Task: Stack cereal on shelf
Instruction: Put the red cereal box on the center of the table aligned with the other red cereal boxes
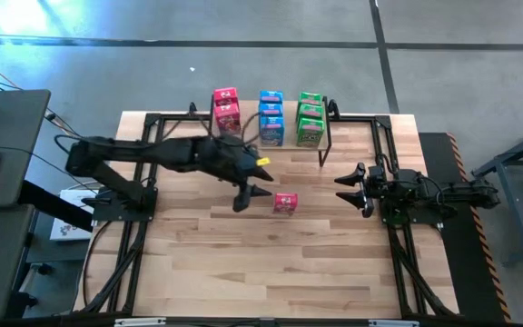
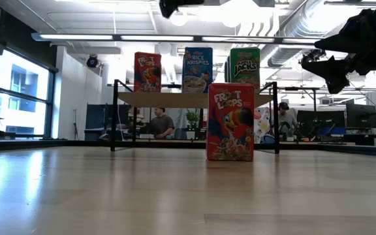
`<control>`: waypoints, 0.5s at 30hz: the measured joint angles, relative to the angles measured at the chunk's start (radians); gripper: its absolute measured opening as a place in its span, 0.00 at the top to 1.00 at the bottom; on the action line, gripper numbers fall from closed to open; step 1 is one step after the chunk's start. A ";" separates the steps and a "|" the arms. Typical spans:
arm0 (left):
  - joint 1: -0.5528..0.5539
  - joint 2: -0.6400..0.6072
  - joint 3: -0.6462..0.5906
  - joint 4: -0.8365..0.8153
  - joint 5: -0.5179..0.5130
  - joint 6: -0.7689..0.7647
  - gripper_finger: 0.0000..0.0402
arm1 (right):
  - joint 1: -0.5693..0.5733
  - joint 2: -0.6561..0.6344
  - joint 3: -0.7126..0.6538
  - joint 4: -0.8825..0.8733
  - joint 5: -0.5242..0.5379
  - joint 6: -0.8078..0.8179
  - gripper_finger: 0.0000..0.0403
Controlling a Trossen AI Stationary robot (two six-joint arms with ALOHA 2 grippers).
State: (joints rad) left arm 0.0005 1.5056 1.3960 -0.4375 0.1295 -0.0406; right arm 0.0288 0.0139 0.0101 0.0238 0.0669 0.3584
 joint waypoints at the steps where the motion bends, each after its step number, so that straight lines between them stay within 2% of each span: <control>1: -0.001 0.014 0.000 0.002 0.000 0.000 0.51 | 0.000 0.000 0.000 0.000 0.000 0.000 0.38; 5: -0.002 0.069 0.001 0.008 0.000 -0.008 0.49 | 0.000 0.000 0.000 0.000 0.000 0.000 0.38; 15: -0.001 0.196 0.001 0.017 0.000 -0.034 0.36 | 0.000 0.000 0.000 0.000 0.000 0.000 0.38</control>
State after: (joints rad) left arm -0.0002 1.7019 1.3968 -0.4206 0.1291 -0.0746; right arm 0.0288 0.0139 0.0101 0.0238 0.0669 0.3584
